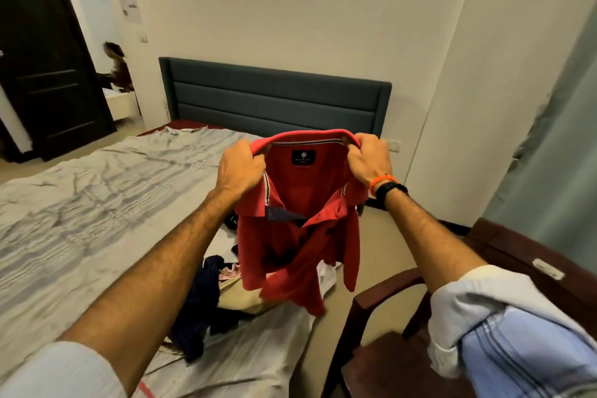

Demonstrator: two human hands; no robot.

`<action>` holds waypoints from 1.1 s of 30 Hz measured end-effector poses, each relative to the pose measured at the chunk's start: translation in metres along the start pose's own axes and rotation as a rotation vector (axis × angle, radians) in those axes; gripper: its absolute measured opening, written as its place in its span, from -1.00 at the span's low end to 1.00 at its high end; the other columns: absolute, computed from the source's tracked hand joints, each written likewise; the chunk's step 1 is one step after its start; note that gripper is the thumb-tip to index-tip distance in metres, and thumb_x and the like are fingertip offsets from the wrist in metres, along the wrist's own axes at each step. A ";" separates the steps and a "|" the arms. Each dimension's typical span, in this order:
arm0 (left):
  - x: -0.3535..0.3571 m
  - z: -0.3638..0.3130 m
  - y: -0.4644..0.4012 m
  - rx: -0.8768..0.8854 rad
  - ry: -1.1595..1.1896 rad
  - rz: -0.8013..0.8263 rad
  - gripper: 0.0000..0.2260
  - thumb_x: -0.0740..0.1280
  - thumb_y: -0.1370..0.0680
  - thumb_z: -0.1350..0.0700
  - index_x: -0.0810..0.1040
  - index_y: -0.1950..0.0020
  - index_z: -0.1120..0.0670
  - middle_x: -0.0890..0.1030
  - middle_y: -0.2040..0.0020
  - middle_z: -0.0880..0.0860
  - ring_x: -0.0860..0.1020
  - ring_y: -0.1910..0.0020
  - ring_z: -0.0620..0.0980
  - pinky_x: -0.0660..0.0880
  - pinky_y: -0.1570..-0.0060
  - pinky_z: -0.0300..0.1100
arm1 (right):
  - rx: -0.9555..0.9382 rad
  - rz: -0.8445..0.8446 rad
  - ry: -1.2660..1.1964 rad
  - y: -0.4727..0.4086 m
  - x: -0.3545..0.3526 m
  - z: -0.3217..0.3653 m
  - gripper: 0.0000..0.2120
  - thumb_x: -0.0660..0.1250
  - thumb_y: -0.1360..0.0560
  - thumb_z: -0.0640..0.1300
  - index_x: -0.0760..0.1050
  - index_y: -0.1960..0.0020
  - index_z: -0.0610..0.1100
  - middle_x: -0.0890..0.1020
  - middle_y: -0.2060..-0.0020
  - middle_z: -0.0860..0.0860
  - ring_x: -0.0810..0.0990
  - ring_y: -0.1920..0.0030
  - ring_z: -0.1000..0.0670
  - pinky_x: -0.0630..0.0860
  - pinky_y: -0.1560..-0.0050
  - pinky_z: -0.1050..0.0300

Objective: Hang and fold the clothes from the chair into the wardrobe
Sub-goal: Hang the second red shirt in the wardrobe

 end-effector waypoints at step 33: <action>-0.041 0.030 0.216 -0.305 0.542 -0.051 -0.76 0.30 -0.61 0.16 0.49 0.27 0.09 0.46 0.35 -0.01 0.41 0.35 -0.08 0.30 0.38 -0.19 | 0.017 0.488 -0.430 0.189 0.010 0.058 -0.63 0.25 -0.51 -0.04 0.32 0.43 -0.11 0.40 0.48 0.02 0.39 0.33 -0.06 0.25 0.31 0.05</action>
Point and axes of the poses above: each hand's wrist, its own y-axis away from the middle knuckle, its own x-axis out of the palm, z = x × y, the point moved 2 cm from there along -y, towards the middle knuckle
